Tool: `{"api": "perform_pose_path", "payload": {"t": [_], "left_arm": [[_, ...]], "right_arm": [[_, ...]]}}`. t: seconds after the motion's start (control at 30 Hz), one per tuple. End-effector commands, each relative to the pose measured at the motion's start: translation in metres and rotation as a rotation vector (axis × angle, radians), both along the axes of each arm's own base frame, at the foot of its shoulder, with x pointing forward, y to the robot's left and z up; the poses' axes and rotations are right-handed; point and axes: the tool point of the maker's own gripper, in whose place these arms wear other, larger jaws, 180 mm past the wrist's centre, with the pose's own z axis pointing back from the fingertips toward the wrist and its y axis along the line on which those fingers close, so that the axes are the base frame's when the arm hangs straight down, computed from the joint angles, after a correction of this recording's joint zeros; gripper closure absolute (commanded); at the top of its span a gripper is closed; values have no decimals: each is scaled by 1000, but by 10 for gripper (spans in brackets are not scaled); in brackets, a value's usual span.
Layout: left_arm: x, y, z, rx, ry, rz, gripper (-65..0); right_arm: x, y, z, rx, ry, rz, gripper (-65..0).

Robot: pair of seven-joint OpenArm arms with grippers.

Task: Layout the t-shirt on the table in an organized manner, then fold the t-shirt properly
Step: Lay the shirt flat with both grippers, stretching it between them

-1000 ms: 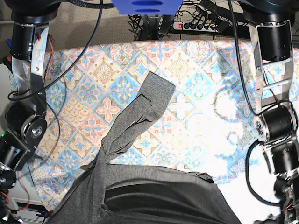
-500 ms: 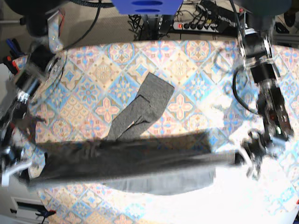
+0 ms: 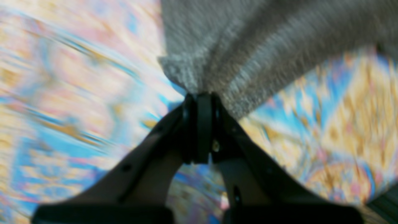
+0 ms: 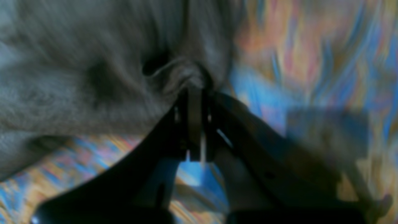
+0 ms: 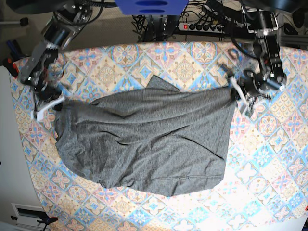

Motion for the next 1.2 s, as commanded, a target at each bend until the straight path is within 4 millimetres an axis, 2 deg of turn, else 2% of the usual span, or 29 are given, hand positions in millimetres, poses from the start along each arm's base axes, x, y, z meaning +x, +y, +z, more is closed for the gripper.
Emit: {"api": "perform_pose_path", "payload": {"t": [0.0, 0.07, 0.13, 0.23, 0.3, 0.4, 0.47, 0.77, 1.03, 1.17], "left_arm": [[5, 8, 10, 15, -41, 5, 0], [-5, 12, 5, 11, -22, 22, 0], [-12, 19, 5, 20, -17, 31, 0], [-19, 34, 8, 38, -20, 35, 0], [-21, 45, 11, 52, -27, 60, 0], [-23, 48, 9, 59, -19, 64, 0], [-36, 47, 2, 59, 14, 63, 0], [-55, 46, -8, 53, 57, 62, 0], [-72, 47, -16, 60, 102, 63, 0], [-86, 39, -25, 36, 132, 71, 0]], "right_arm": [[16, -11, 26, -25, -103, -6, 0], [1, -12, 15, -21, -76, -19, 0], [-10, -29, 18, -31, -77, -71, 0], [-16, -53, 41, -79, -128, -132, 0], [-12, -55, 62, -126, -158, -118, 0], [-11, -56, 81, -170, -180, -109, 0], [-14, -60, 90, -191, -196, -119, 0], [-34, -47, 64, -144, -144, -135, 0], [-59, -60, 55, -131, -120, -216, 0], [-75, -59, 38, -112, -79, -196, 0]]}}
